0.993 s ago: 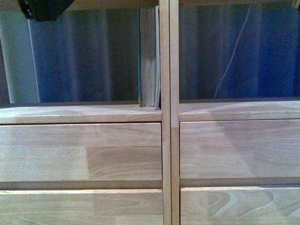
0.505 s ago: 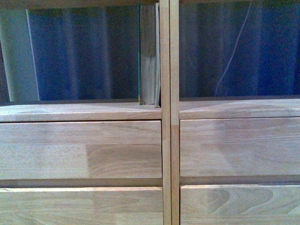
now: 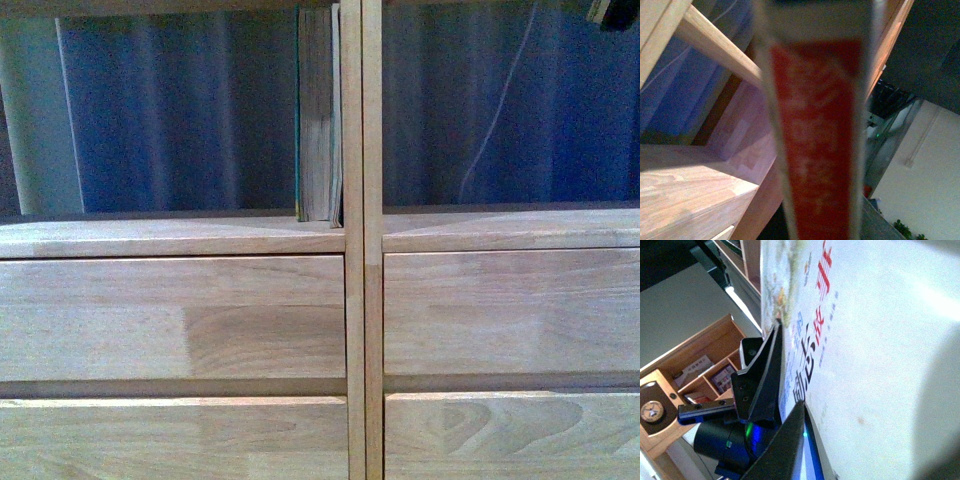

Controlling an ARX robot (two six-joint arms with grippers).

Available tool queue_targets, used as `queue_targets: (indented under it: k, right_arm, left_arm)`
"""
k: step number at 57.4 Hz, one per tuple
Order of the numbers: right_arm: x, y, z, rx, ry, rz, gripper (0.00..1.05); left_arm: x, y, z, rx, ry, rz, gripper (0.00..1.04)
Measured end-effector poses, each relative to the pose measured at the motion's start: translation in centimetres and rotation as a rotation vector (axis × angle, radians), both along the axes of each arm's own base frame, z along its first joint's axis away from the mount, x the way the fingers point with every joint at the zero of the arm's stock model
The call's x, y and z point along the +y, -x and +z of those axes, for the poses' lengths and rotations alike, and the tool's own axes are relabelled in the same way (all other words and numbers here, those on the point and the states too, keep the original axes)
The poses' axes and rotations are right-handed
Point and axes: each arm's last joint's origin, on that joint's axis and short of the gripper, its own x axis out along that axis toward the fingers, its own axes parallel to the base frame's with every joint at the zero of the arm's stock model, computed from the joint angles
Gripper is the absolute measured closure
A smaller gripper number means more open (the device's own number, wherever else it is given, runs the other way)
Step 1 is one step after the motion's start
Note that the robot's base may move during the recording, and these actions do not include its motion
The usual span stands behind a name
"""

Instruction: Organize books on shelf

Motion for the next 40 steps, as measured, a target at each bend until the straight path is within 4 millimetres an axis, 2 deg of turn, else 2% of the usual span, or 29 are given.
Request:
queue_targets:
  k: [8, 16, 23, 30, 40]
  right_arm:
    - [0.0, 0.0, -0.1, 0.011, 0.014, 0.004, 0.53]
    - [-0.4, -0.3, -1.0, 0.042, 0.063, -0.033, 0.36]
    - [-1.7, -0.6, -2.3, 0.073, 0.146, -0.132, 0.22]
    - [-4.1, -0.9, -3.6, 0.089, 0.272, -0.324, 0.06]
    - [-8.3, -0.6, -3.7, 0.006, 0.431, -0.639, 0.07]
  left_arm:
    - [0.5, 0.2, -0.2, -0.007, 0.014, -0.005, 0.98]
    - [1.8, -0.1, -0.3, -0.01, 0.019, 0.029, 0.98]
    - [3.5, -0.4, -0.4, -0.022, 0.007, 0.082, 0.98]
    - [5.5, -1.1, -0.6, -0.029, -0.028, 0.166, 0.98]
    - [7.7, -2.4, -1.6, -0.01, -0.123, 0.326, 0.98]
